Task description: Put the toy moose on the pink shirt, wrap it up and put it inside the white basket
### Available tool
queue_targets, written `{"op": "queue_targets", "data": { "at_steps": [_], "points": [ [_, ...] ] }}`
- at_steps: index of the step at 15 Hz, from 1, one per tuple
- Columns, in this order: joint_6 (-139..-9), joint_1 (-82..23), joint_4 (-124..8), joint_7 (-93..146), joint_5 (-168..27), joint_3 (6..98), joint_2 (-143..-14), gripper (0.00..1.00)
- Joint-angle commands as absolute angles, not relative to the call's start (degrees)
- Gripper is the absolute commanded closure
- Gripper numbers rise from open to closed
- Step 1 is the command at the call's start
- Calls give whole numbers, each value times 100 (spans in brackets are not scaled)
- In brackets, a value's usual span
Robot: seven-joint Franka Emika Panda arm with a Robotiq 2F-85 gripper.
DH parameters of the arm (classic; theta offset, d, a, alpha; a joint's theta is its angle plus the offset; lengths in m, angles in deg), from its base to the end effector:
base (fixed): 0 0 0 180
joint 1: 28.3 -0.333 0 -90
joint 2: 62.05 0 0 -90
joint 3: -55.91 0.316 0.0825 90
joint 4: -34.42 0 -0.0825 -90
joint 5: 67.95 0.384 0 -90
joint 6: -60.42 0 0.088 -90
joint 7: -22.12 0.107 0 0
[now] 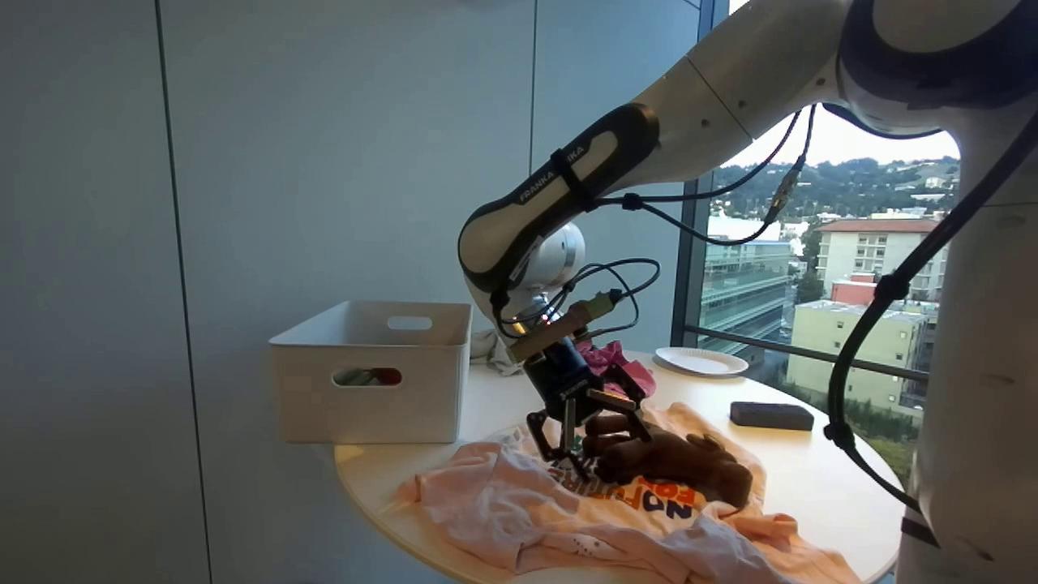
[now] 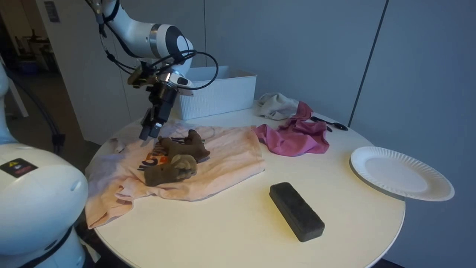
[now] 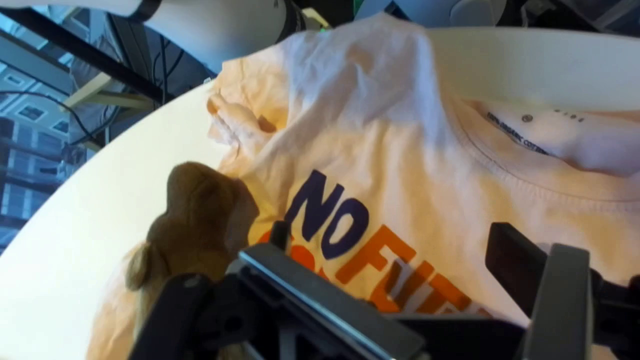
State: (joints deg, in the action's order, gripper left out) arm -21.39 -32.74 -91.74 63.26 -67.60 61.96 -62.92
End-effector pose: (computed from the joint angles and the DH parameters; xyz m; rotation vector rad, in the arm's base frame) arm 0.4223 0.0789 0.3445 2.5376 -0.6968 -0.9910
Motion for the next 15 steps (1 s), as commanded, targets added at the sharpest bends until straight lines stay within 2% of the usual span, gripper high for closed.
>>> {"op": "queue_targets", "data": {
  "at_steps": [1, 3, 6, 10, 11, 12, 15],
  "points": [
    [-2338, -3680, -8510, 6262, -7196, 6500, -6703, 0],
    [-2464, -3929, -8197, 6209, -7301, 6687, -6872, 0],
    [-3340, -4263, -8199, 5970, -7347, 6910, -7202, 0],
    [-4252, -4392, -8149, 5197, -8275, 6779, -7675, 0],
    [-4427, -4378, -8170, 4941, -8449, 6746, -7695, 25],
    [-4662, -4386, -8249, 4713, -8536, 6745, -7707, 25],
    [-5109, -4335, -8268, 3980, -8634, 6751, -7566, 47]
  ]
}}
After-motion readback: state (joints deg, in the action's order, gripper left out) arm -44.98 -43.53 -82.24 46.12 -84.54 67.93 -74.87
